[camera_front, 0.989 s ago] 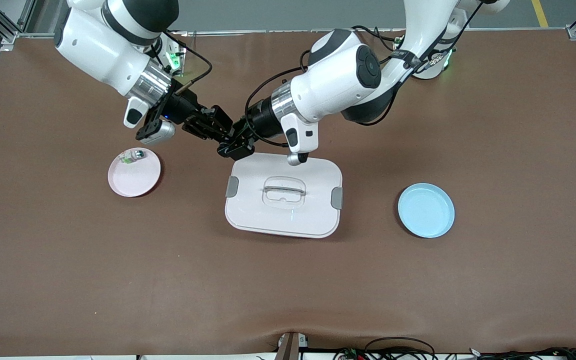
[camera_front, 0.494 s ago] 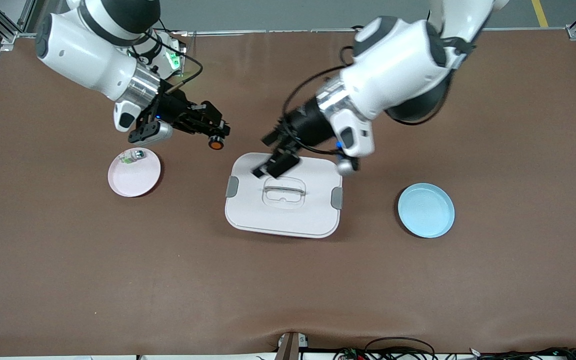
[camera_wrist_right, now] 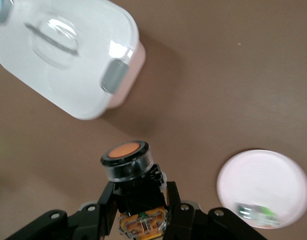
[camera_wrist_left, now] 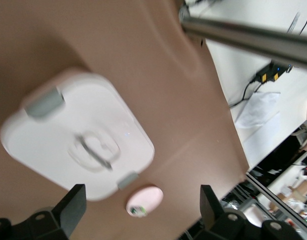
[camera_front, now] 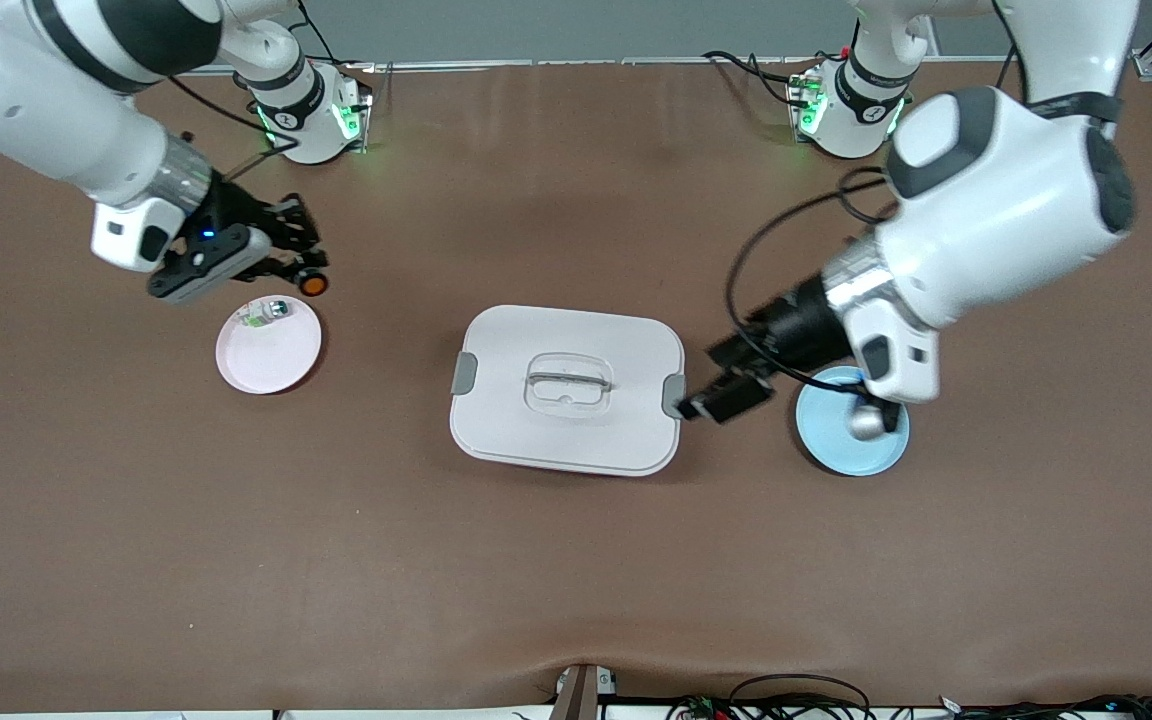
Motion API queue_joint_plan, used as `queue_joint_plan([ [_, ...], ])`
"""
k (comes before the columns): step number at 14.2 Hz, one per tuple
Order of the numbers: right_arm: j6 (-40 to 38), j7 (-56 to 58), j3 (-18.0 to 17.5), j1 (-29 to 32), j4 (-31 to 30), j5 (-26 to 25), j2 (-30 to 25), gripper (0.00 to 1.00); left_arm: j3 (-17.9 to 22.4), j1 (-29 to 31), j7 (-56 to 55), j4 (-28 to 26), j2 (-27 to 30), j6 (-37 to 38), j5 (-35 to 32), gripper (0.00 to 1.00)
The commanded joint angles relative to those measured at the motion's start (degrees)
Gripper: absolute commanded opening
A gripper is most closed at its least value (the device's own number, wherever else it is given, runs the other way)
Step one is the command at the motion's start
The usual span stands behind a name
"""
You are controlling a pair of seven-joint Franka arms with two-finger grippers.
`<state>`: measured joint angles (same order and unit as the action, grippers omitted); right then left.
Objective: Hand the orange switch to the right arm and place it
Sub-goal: 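Open the left gripper and withdraw it while the right gripper pulls away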
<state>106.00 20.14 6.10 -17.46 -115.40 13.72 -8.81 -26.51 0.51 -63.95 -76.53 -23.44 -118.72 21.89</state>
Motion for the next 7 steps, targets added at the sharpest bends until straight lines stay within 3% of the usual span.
queue_joint_plan([
  [1,-2.1,14.2,-0.8,4.6,-0.3,-6.8,-0.9,0.03,0.0,2.5,4.6,-0.8,1.4,4.7,-4.8,1.00],
  [4,-1.8,30.2,-0.8,11.3,-2.5,-8.9,-0.6,0.03,-0.2,3.1,5.2,-0.8,1.6,10.2,-15.3,1.00],
  [7,0.8,40.7,-0.8,14.6,-4.9,-15.6,-0.5,0.03,0.0,3.2,5.2,-0.9,3.1,11.6,-20.0,1.00],
])
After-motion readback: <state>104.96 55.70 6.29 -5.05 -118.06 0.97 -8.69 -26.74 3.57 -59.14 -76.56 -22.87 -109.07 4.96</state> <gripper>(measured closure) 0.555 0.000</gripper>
